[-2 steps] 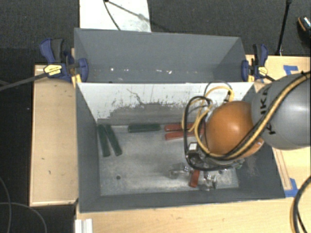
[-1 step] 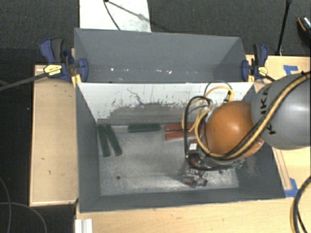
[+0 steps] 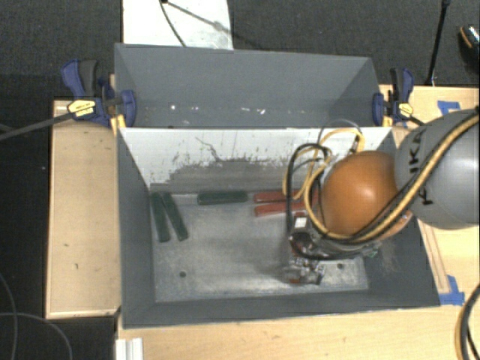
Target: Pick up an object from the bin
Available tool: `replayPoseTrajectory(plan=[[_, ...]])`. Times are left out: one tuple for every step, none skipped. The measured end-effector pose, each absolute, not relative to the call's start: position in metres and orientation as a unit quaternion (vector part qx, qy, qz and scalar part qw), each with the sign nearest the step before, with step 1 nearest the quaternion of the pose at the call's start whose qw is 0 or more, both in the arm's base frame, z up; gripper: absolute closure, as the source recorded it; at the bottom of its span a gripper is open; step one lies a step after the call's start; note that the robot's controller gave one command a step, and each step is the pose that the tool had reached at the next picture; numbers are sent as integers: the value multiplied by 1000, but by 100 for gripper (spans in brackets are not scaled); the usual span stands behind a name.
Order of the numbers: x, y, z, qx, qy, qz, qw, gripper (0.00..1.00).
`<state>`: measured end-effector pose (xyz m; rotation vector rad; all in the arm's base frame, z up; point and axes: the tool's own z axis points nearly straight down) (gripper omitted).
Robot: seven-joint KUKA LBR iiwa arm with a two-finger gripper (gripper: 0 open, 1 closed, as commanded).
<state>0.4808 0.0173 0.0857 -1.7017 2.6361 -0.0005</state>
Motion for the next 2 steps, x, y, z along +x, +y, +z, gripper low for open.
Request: replayPoseTrajectory(plan=[[481, 18, 87, -542, 840, 0, 3, 100], [482, 18, 101, -541, 841, 0, 3, 100]])
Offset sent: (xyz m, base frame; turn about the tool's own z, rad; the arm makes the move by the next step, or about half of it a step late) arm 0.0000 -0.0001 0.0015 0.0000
